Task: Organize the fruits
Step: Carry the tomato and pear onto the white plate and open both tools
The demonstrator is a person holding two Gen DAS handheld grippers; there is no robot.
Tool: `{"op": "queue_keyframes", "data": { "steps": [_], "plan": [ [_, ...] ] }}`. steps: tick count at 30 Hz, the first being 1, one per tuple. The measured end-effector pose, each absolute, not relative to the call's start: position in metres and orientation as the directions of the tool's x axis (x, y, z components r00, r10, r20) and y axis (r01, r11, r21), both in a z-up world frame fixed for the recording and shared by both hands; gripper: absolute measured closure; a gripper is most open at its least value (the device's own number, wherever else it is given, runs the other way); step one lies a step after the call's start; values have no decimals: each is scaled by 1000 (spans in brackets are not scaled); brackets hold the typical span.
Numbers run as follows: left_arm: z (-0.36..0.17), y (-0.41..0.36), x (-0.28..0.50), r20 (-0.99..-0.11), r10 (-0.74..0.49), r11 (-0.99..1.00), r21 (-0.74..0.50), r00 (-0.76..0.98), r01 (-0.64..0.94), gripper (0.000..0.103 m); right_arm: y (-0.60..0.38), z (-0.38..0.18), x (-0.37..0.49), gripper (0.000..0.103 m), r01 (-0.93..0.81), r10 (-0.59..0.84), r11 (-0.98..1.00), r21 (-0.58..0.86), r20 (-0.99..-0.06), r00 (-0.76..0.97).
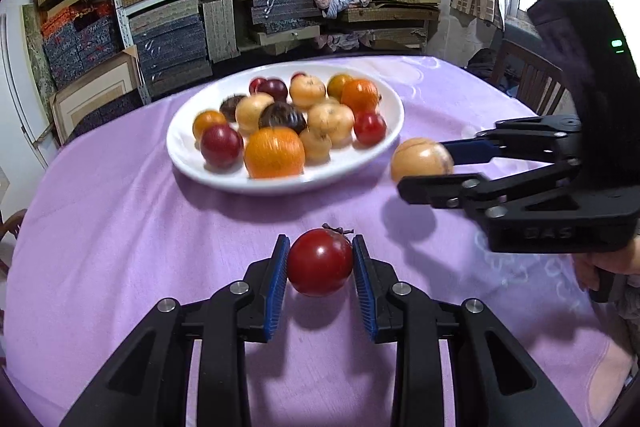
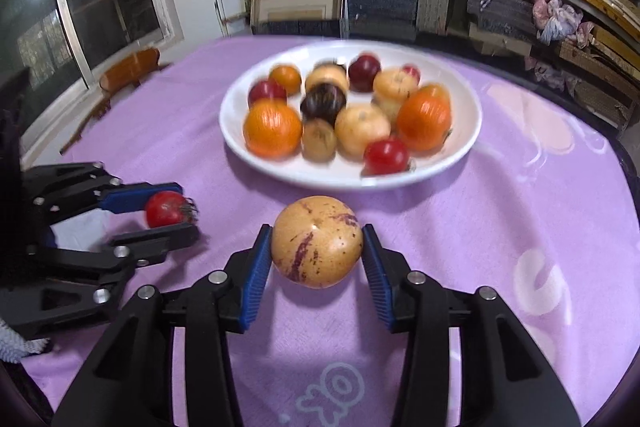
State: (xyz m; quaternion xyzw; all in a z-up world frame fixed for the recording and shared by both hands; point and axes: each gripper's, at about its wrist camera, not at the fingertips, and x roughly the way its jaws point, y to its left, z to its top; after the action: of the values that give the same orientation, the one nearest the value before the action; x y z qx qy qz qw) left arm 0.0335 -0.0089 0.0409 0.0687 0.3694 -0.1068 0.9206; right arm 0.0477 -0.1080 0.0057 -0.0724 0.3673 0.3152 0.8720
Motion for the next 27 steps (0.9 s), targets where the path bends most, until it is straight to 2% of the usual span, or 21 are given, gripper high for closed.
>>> {"op": "queue_keyframes", "data": {
  "steps": [6,10,18,27],
  "plan": [
    [95,-2,88,-659,-134,974,49,740,220,71,-119,74,72,59,-574,488,816,61,-606,629],
    [116,7,138,-661,-112,983,36,742,180,71,-112,89,101,59,-555,465,831,41,-599,652],
    [88,31,221,-733,-75,995,-15,676,94,71,-61,53,162,59,-570,443,821,34,-668,599],
    [58,45,255,-768,-76,997,-43,636,67,71,-53,27,195,59,-554,436,830,66,-697,569]
  ]
}}
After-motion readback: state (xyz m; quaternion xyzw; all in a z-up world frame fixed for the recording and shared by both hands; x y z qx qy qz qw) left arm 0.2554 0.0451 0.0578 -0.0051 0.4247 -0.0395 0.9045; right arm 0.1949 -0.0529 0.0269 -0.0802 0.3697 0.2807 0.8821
